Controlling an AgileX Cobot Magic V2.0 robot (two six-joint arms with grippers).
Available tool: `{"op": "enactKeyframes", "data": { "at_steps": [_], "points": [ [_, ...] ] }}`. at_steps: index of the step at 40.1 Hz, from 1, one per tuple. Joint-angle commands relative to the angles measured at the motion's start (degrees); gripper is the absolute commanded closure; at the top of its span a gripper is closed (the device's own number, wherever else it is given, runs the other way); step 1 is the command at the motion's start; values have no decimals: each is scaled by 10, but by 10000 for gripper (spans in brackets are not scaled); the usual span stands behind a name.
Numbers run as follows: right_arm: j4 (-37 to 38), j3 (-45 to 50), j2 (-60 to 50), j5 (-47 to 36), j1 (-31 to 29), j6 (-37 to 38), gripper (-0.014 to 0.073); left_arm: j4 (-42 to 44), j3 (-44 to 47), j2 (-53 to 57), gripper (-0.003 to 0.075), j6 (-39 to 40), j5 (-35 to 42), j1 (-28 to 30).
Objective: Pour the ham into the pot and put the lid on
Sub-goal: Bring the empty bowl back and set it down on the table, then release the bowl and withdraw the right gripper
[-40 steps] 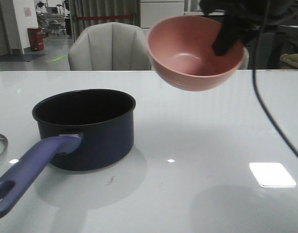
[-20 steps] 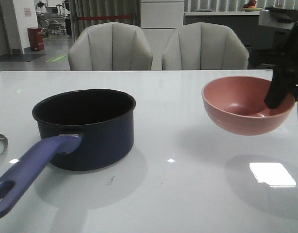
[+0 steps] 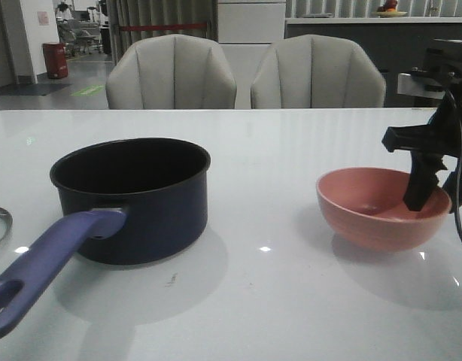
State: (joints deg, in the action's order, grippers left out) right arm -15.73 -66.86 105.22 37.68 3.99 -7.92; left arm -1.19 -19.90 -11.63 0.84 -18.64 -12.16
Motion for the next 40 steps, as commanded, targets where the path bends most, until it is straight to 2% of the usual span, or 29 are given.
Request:
{"op": "enactKeyframes", "data": {
  "at_steps": [1,6,13,24,32,40],
  "points": [
    [24,-32,-29,4,-3,-9,123,0,-15,-5,83,3,42,-4],
    [37,-50,-65,31,-1,-56,123,0,-15,-5,83,3,42,-4],
    [26,-36,-154,23,11,-64,123,0,-15,-5,83,3,42,-4],
    [15,71,-338,-113,83,-64,123,0,-15,-5,83,3,42,-4],
    [15,159,-487,-176,133,-64,123,0,-15,-5,83,3,42,-4],
    [11,263,-639,-243,143,-62,123,0,-15,-5,83,3,42,-4]
  ]
}}
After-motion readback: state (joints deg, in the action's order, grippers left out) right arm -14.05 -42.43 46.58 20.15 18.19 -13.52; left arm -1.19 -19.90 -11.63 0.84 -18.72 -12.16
